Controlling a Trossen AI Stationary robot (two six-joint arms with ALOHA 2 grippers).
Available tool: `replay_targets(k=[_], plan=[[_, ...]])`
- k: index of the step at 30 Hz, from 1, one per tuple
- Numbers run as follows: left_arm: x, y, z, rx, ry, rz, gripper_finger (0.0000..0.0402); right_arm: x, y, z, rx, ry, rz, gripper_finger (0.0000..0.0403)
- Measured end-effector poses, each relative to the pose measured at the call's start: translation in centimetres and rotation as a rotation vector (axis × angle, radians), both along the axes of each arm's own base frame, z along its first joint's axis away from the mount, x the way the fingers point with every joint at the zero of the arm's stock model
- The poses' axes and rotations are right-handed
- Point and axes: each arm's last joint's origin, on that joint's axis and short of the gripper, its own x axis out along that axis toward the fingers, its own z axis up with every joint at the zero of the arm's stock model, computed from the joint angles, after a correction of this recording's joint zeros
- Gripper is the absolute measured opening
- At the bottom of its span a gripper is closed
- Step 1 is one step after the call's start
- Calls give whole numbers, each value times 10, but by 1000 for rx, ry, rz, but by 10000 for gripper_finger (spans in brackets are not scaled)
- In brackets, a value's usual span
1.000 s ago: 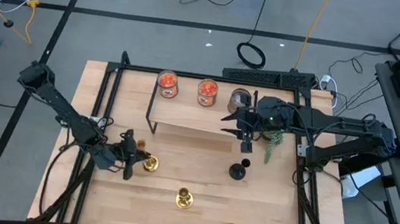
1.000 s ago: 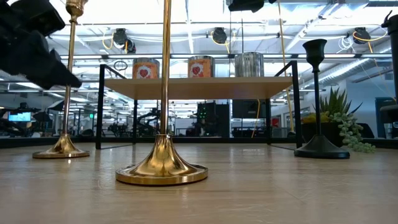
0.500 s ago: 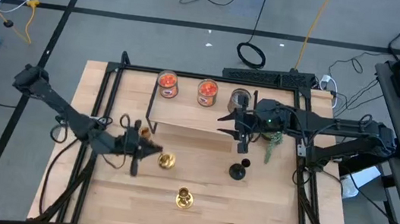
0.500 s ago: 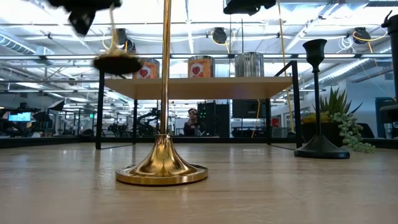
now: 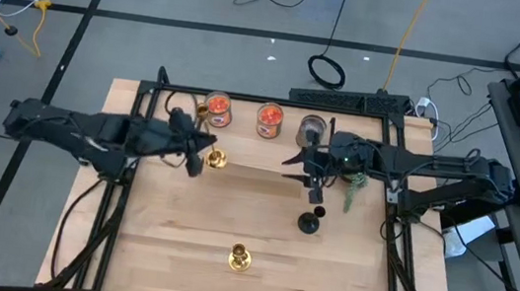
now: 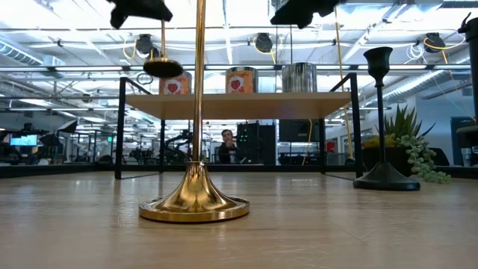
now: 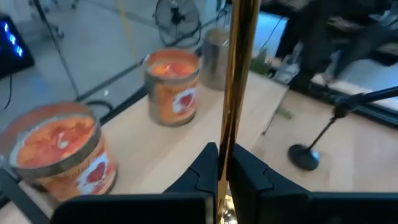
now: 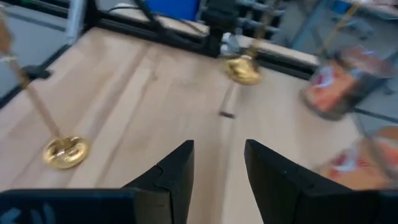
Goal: Pick & Place candle stick holders
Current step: Put the top gold candle holder on the shelf
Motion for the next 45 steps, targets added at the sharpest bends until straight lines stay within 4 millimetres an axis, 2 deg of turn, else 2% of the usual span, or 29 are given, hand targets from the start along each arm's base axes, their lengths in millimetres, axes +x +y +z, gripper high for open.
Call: replay_targets(k=[6, 12, 17, 23, 27, 38, 45], plan=[[5, 24, -7, -9, 49, 73, 18, 2, 3, -17, 26, -44, 58, 141], [4, 35, -8, -14, 63, 82, 23, 2, 8, -22, 16, -58, 80, 141], [5, 38, -12, 18, 126, 73, 21, 1, 10, -28, 25, -39, 85, 141], [14, 40, -19, 54, 168, 61, 65, 1, 14, -29, 24, -40, 101, 141], [22, 41, -27, 69, 220, 48, 81, 2, 14, -28, 24, -57, 100, 141], [24, 42, -31, 113, 267, 82, 85, 3, 16, -26, 24, -81, 108, 141], [24, 42, -32, 113, 276, 78, 86, 2, 29, -26, 25, -80, 153, 148]])
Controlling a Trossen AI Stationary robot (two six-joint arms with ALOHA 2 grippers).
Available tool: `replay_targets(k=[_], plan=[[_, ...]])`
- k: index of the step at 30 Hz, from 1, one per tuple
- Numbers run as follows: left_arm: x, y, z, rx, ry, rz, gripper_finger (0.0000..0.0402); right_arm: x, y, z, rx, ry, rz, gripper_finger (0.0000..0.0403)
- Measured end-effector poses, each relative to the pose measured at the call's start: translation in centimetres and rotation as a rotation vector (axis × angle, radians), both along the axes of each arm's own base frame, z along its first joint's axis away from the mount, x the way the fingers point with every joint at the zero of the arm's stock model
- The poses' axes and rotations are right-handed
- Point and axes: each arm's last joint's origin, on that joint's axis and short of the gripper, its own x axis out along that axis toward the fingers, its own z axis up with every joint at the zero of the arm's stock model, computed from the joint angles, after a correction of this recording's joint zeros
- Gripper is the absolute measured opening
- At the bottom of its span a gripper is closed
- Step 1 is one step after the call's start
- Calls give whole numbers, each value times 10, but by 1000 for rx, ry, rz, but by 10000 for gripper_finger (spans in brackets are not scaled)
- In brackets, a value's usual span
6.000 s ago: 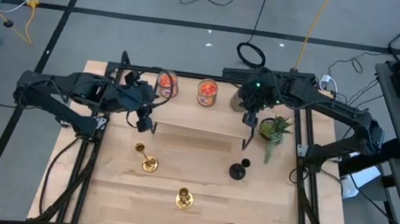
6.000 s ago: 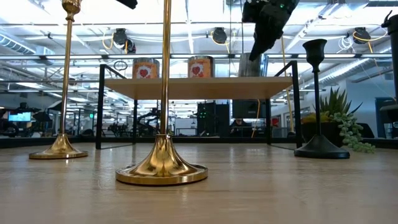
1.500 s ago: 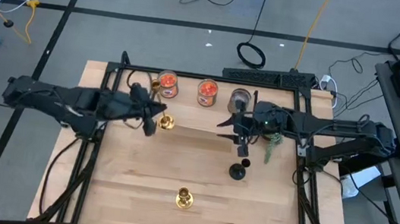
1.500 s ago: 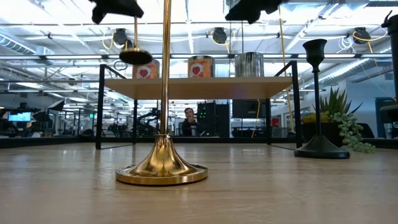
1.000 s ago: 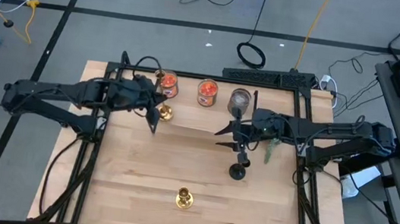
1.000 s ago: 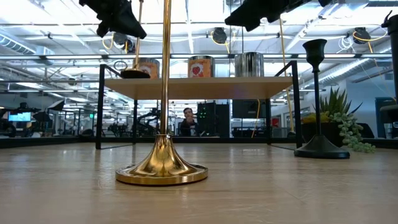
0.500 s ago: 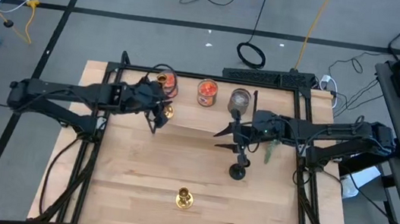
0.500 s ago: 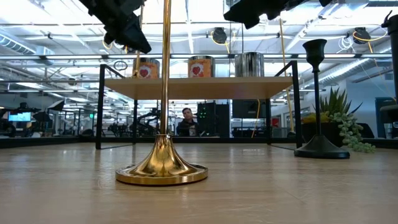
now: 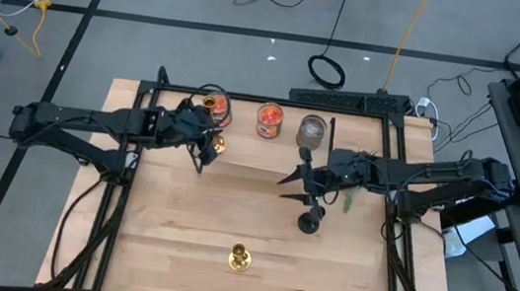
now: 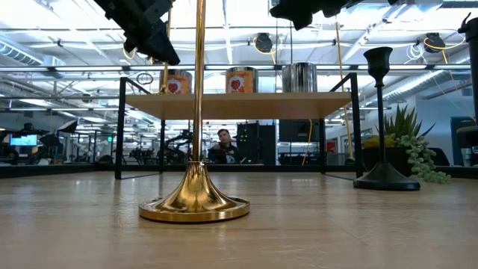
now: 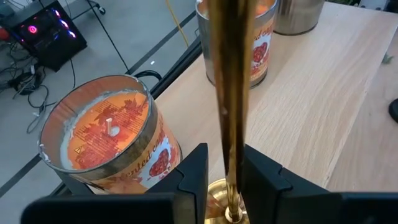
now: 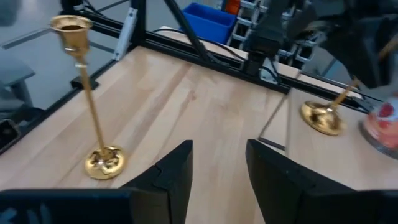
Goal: Pick & Place candle stick holders
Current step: Put the top gold candle holder on the shelf
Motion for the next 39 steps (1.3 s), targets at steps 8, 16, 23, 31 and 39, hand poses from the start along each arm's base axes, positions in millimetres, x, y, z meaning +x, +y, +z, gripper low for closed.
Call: replay_targets(k=[8, 16, 23, 31, 39], plan=[[-1, -1, -2, 7, 32, -28, 86, 2, 23, -5, -2, 12, 77, 197], [-1, -2, -3, 49, 94, -113, 86, 3, 27, -4, -27, -7, 100, 212], [-2, -2, -4, 48, 102, -114, 86, 3, 27, -2, -31, -29, 101, 212], [-4, -2, -6, 43, 134, -115, 86, 3, 27, -2, -29, -37, 103, 212], [-4, -2, -6, 61, 146, -125, 86, 3, 27, -2, -29, -36, 103, 212]])
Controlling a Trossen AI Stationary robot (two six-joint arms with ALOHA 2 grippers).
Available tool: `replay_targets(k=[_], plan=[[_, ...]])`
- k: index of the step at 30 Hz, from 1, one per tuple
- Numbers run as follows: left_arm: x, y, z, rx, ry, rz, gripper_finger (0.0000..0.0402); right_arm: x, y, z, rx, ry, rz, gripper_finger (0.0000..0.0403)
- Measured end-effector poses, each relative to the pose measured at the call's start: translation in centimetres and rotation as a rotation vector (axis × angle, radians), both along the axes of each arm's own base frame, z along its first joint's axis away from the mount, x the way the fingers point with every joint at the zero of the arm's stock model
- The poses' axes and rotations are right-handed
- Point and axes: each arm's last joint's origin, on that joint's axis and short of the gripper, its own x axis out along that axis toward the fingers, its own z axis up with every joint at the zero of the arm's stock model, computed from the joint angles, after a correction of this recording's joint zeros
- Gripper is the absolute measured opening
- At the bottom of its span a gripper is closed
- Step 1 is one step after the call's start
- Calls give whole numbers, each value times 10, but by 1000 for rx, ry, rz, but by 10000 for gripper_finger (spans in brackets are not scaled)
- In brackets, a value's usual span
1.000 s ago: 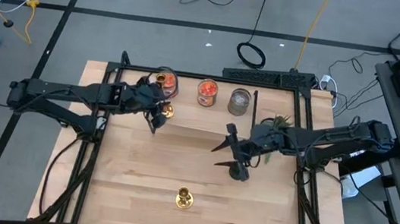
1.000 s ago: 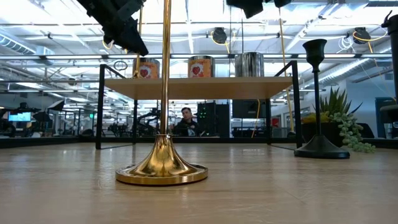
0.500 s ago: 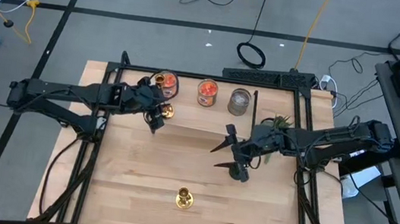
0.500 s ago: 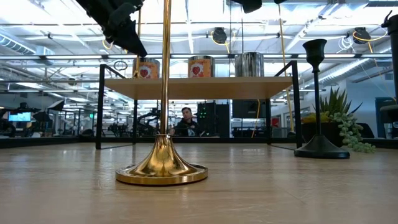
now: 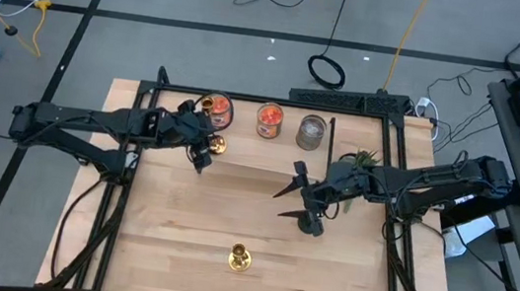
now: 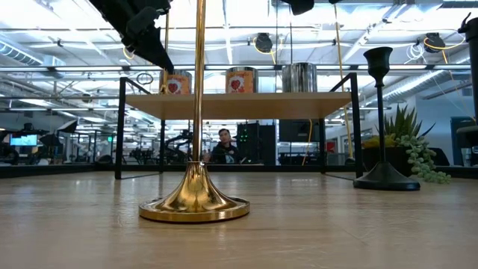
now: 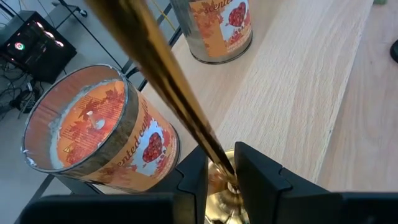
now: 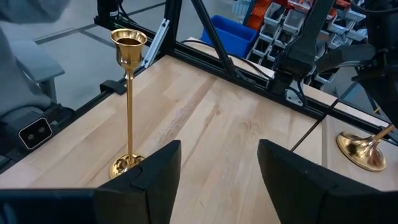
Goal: Pick & Place candle stick holders
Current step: Put the top gold candle holder on the shelf
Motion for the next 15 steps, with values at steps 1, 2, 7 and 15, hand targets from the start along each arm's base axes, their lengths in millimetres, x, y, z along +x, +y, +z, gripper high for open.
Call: replay_targets(k=[1, 2, 7, 15], plan=[[0, 0, 0, 0, 0, 1, 86, 0, 0, 0, 0, 0, 0, 212], [0, 0, 0, 1, 1, 1, 86, 0, 0, 0, 0, 0, 0, 212], [0, -1, 0, -2, 1, 4, 86, 0, 0, 0, 0, 0, 0, 212], [-1, -5, -2, -12, 21, -8, 86, 0, 0, 0, 0, 0, 0, 212]])
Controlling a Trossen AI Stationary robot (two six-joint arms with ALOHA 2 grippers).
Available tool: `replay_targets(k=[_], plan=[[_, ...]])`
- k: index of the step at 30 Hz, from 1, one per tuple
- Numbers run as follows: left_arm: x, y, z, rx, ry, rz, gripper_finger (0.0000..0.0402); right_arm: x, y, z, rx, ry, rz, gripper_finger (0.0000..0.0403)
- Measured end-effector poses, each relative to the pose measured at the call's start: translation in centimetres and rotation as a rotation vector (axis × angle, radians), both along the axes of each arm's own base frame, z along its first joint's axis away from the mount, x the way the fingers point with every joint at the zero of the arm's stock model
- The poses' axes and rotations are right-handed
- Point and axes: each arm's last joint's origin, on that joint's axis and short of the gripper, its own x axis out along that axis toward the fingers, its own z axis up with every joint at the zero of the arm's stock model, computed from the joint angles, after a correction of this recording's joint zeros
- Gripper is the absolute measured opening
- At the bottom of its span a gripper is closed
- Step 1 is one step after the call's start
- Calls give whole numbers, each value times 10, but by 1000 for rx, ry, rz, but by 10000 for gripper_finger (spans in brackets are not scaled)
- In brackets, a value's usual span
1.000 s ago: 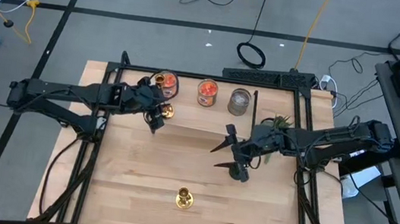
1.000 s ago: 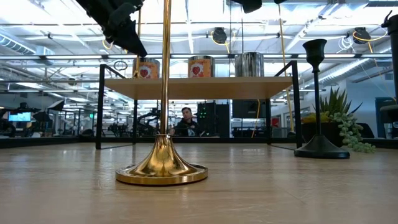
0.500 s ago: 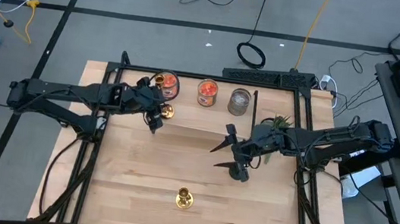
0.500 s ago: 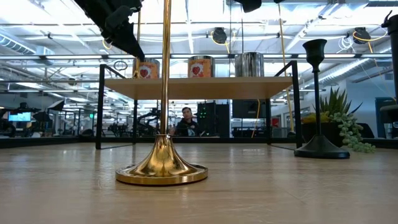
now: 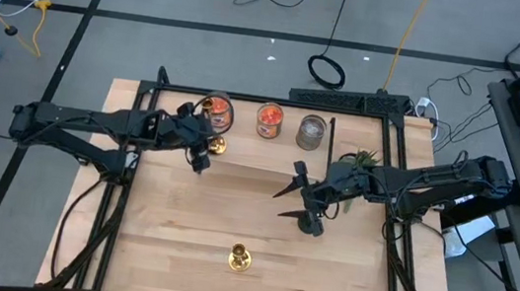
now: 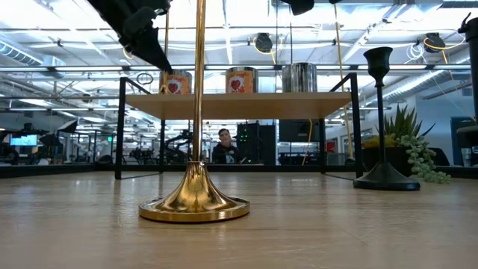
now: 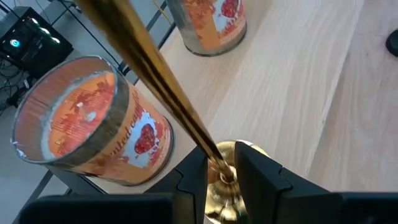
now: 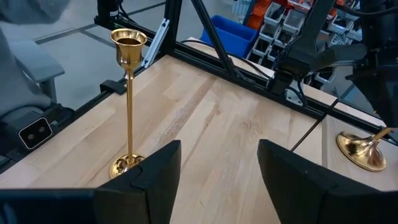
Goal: Pick & Place candle stick holders
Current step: Put the top gold candle holder on the shelf
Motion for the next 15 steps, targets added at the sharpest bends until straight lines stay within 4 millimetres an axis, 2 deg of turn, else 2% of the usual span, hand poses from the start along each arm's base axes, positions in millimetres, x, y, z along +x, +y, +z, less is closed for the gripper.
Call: replay_targets(k=[15], plan=[[-6, -8, -1, -11, 41, -23, 85, 0, 0, 0, 0, 0, 0, 212]])
